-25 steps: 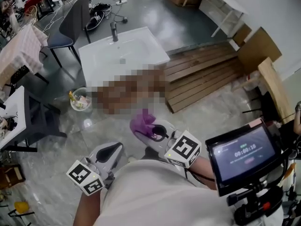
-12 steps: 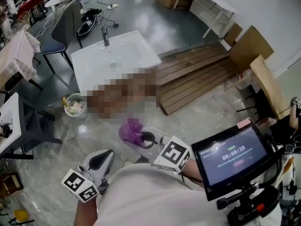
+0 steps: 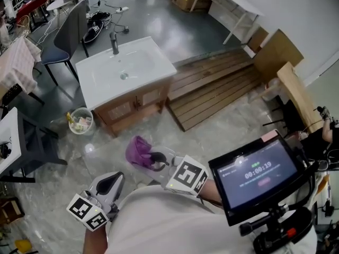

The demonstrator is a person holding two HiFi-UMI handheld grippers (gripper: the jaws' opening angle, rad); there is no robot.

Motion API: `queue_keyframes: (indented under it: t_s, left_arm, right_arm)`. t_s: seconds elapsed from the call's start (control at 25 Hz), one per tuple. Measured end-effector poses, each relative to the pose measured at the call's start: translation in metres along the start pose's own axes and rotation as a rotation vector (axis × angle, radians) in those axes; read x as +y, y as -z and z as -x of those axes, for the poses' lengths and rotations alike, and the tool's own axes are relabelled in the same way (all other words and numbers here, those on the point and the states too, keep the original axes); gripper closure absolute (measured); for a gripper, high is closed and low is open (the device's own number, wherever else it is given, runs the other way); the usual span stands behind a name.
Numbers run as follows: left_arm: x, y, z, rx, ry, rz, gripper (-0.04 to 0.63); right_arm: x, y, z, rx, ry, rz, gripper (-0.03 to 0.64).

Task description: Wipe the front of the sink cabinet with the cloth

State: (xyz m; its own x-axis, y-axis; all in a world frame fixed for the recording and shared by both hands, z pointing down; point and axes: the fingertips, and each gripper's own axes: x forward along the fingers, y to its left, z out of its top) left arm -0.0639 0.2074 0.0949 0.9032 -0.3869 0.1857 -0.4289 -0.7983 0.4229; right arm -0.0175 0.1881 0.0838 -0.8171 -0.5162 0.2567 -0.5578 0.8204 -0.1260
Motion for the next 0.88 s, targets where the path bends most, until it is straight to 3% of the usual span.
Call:
queue_keyframes:
  t_s: [0.88]
  left_arm:
    - [-0.0055,0.0059,-0.0084,0.003,0.016,-0.007,0.591]
  right_arm:
    - [0.0017,0.0071,0.0057,0.012,-0.013,0.007,0.538]
